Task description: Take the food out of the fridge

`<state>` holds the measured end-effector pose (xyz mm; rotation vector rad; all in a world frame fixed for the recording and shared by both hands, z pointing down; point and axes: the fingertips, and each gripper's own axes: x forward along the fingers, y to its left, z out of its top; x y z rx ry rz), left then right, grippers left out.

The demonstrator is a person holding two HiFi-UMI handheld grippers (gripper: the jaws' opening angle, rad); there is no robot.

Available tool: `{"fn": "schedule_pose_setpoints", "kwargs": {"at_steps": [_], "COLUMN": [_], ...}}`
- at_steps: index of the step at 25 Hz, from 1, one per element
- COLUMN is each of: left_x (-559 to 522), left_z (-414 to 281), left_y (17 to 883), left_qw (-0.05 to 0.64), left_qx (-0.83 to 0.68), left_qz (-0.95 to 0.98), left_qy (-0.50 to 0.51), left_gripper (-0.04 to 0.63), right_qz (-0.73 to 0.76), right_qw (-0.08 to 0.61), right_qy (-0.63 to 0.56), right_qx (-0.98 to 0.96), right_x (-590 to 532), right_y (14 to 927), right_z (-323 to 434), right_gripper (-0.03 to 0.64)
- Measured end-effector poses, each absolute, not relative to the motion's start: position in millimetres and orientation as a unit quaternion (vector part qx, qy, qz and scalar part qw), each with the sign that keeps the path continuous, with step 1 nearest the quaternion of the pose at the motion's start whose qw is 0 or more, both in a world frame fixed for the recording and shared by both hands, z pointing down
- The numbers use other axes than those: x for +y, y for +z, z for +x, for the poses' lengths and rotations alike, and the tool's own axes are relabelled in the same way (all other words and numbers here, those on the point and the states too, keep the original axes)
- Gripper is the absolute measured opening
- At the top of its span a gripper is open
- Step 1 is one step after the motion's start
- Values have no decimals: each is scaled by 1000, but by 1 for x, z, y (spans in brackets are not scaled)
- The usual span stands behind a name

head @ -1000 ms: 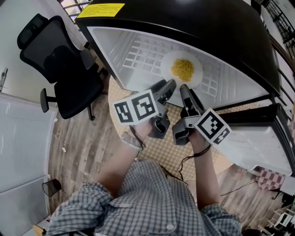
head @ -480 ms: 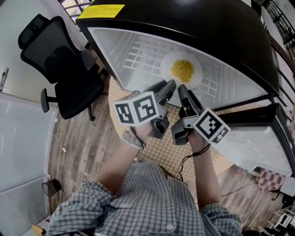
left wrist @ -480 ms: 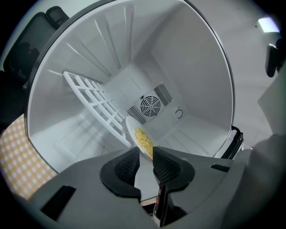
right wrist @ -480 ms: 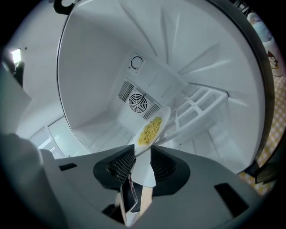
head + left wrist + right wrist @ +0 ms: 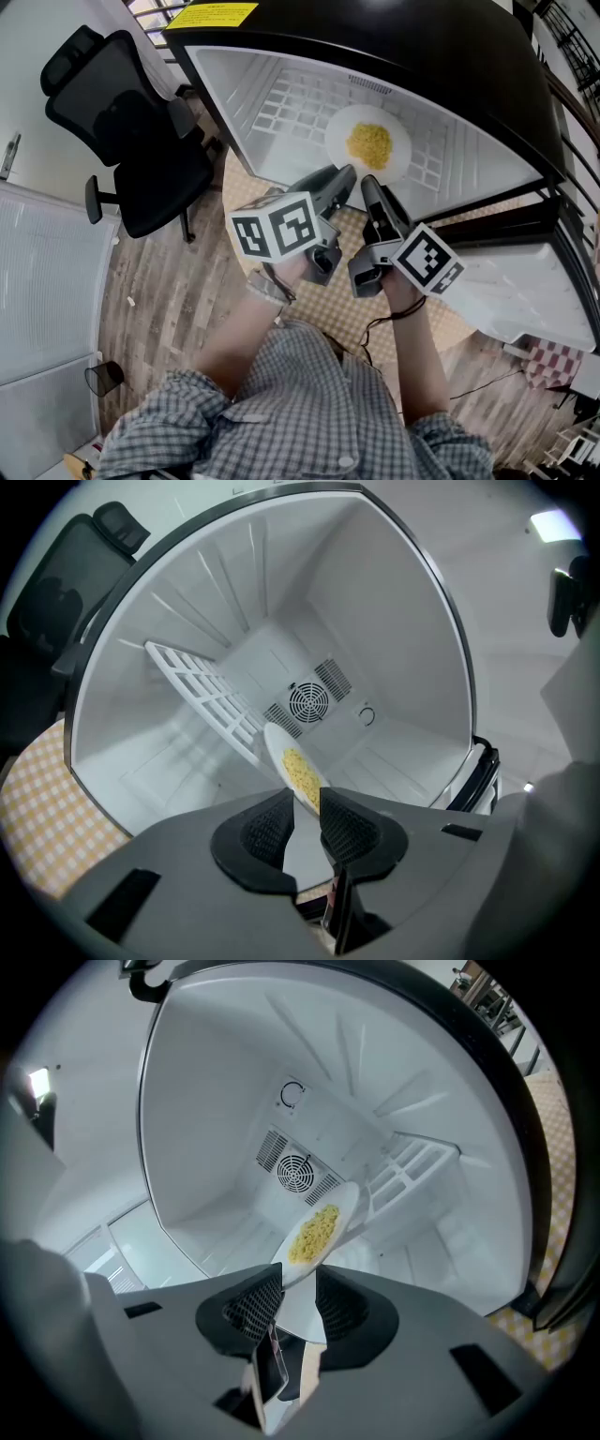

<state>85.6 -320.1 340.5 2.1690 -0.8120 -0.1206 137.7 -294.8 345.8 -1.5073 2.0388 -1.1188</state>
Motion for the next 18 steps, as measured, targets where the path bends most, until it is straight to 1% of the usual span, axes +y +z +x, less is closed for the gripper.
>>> {"fn": "schedule_pose_setpoints", "kwargs": {"at_steps": [6,12,18], "left_x": [-307,-294,-282], "left_z": [78,70,58], "left_y": [343,346,350], "left_qw": [399,369,379], "left_qx": [-326,-345,-354], "left_qz": [856,862,853], "left_qy": [-54,-37,-50], "left_gripper": [92,92,92], "right_qz": [-525,-518,-505], "right_qw": [172,153,131], "right_qy": [-390,-388,-378], "right_qx": [737,747,765], "right_x": [-283,-273,-263], "right_y": [347,351,352], "right_z": [129,120,110], "right_gripper": [109,109,109]}}
